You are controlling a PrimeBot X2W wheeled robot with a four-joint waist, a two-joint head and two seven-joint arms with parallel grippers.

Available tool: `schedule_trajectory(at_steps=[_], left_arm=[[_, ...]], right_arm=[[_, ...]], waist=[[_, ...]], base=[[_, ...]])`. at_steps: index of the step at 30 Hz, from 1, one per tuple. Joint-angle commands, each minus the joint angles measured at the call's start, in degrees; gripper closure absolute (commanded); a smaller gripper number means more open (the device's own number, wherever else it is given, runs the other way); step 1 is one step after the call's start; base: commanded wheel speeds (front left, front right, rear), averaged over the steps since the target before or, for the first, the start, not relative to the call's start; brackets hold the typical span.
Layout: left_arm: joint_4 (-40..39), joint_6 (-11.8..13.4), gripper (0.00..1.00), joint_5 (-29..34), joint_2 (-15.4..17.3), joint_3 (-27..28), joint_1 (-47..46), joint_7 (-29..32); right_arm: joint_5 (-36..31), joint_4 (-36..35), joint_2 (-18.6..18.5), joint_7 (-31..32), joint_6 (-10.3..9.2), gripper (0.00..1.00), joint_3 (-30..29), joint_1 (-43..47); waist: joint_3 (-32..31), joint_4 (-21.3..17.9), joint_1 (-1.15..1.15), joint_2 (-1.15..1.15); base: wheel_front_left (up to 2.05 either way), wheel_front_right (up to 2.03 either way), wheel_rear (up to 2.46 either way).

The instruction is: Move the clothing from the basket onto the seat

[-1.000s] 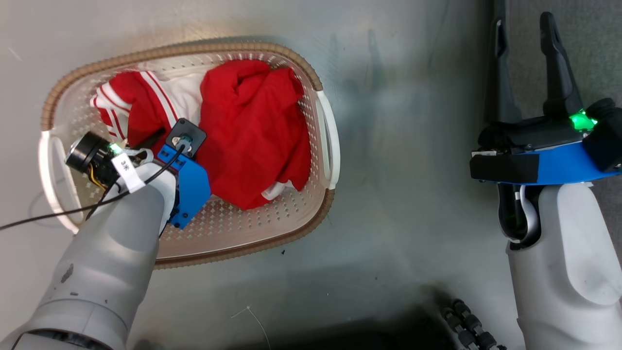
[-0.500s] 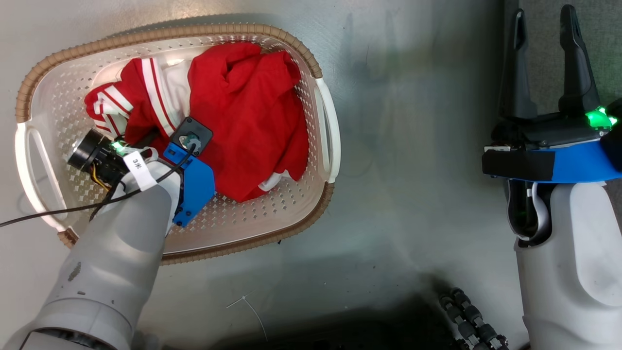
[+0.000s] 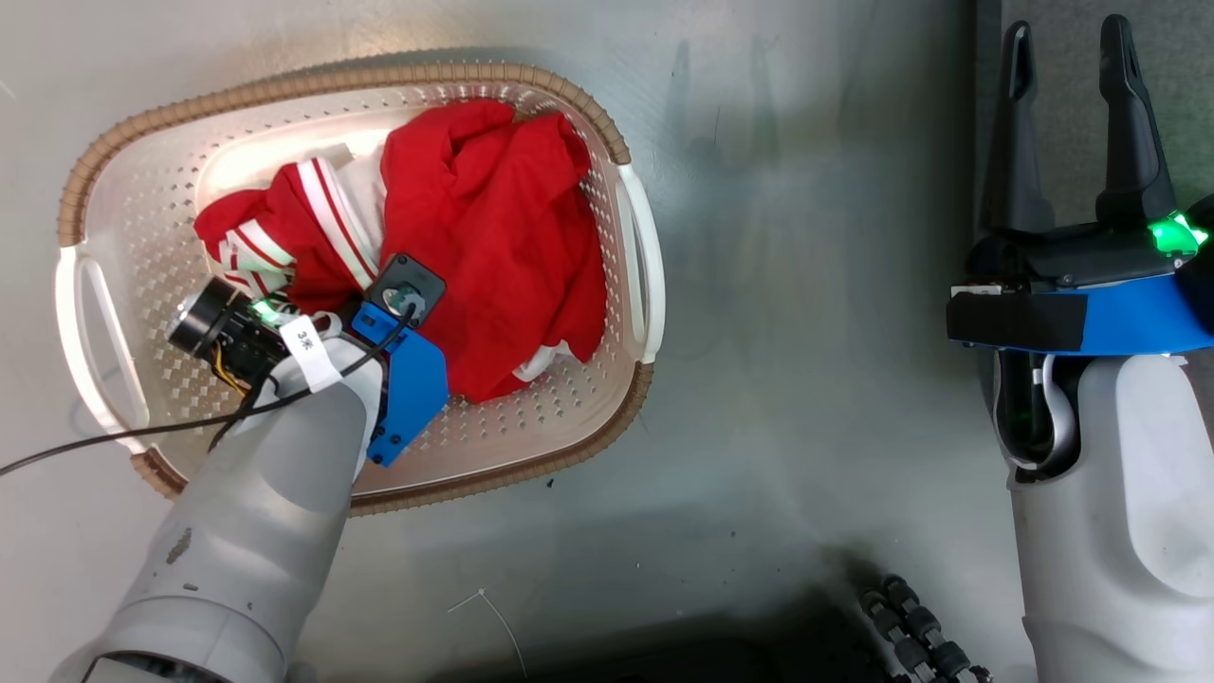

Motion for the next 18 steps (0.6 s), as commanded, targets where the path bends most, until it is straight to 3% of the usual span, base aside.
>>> schedule_trajectory(at_steps=[1,18], left_arm=[[0.1,0.3,1.00,-0.4,-0.2,-0.4,0.6,-0.3],[0.1,-2.3,1.00,-3.4,-0.6,-1.3,3.0,-4.1]], right_arm=[[-0.5,0.2,-0.1,0.0,-0.04,0.00,-0.1,0.2],[-0.2,2.8,-0.1,0.0,-0.04,0.00,-0.3,2.1]], waist=[[-0.7,0.1,0.00,0.00],[-9.4,1.2,0.00,0.00]], base=[[0.00,0.00,0.00],[0.00,0.00,0.00]])
